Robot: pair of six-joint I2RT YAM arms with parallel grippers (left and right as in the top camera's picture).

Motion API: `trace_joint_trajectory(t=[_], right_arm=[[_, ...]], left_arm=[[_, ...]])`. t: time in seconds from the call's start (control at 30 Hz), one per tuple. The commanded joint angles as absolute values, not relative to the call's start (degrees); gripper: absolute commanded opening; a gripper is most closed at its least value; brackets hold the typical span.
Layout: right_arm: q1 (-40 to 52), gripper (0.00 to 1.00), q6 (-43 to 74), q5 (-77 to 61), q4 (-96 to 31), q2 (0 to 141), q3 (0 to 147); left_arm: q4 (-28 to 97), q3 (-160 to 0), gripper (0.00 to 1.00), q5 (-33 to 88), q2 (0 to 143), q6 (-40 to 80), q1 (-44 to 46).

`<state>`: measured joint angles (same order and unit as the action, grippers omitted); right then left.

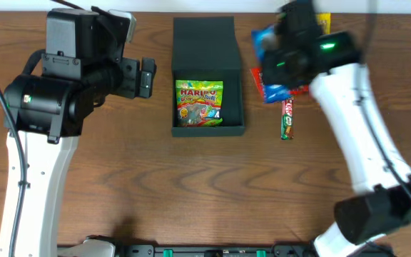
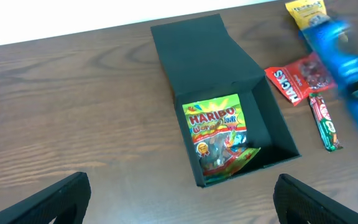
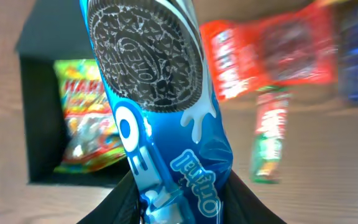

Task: Pack container
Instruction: 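Place the Oreo pack into the box beside the Haribo bag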

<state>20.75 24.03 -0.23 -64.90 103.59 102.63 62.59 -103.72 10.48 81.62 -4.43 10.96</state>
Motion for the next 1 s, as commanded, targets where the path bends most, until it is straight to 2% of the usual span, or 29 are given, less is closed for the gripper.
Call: trace_joint_trajectory(t=[0.0, 0.2, 0.53, 0.6, 0.63, 0.7, 0.77, 0.8, 0.97], right_arm=[[25.15, 0.04, 31.99, -0.67, -60.86, 105.73, 98.0], [29.3, 0.08, 37.93, -0.05, -50.33, 107.85, 92.12], [29.76, 0.08, 41.74, 3.6, -47.88, 113.36, 91.7], [29.76, 0.14, 41.71, 4.6, -47.48, 113.6, 91.7], [29.76, 0.23, 41.71, 5.02, -47.33, 113.6, 91.7], [29.76, 0.28, 41.65, 5.85, -47.18, 113.45, 91.88], [29.45, 0.41, 41.52, 5.78, -47.46, 112.84, 92.25], [29.26, 0.5, 41.52, 5.78, -47.9, 112.27, 92.53], [28.62, 0.71, 41.06, 6.31, -49.84, 107.59, 95.07]], left_arm=[[63.07, -103.28, 0.95, 10.09, 79.83, -3.62, 10.79], [64.12, -103.28, 0.95, 10.11, 79.57, -3.62, 10.79], [64.51, -103.28, 0.95, 10.02, 79.57, -3.68, 10.79], [64.51, -103.28, 0.95, 9.91, 79.59, -3.84, 10.79], [64.51, -103.28, 0.95, 9.89, 79.57, -3.86, 10.79], [64.53, -103.28, 0.95, 9.87, 79.59, -3.88, 10.79], [64.6, -103.28, 0.95, 9.87, 79.59, -3.88, 10.79], [64.71, -103.28, 0.95, 9.85, 79.59, -3.9, 10.79], [65.14, -103.28, 0.95, 8.34, 79.59, -4.29, 10.79]])
